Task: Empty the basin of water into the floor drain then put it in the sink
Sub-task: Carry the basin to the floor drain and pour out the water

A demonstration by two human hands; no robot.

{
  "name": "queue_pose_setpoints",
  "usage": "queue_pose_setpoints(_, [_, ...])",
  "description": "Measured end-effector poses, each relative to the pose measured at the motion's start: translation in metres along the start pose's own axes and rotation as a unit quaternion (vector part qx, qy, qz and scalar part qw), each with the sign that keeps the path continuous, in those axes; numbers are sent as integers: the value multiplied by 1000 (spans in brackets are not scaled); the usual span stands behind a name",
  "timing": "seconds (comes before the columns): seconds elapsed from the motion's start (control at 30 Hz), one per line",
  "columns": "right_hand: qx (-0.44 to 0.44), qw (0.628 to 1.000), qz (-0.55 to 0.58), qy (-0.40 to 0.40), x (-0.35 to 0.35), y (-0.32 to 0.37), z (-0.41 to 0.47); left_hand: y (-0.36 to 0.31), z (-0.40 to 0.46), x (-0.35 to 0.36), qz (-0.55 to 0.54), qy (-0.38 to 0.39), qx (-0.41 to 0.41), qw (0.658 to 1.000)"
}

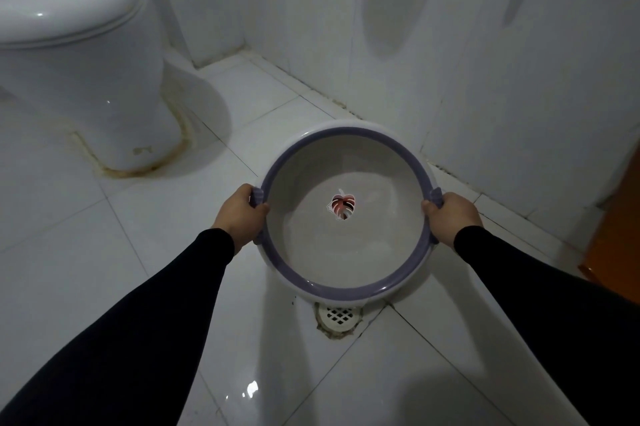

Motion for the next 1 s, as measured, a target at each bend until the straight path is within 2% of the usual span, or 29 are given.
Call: queue_pose_setpoints(1.0, [15,999,-30,33,2,-3,-7,0,-3,-5,46,21,11,999])
Point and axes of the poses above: each hand's wrist, its own z-axis towards the middle knuckle, its own x-axis out of the palm, y = z × x, the point moved 6 cm from there along z, towards the middle knuckle, and after that the axes turned 6 degrees about -y, right-handed, at the moved point
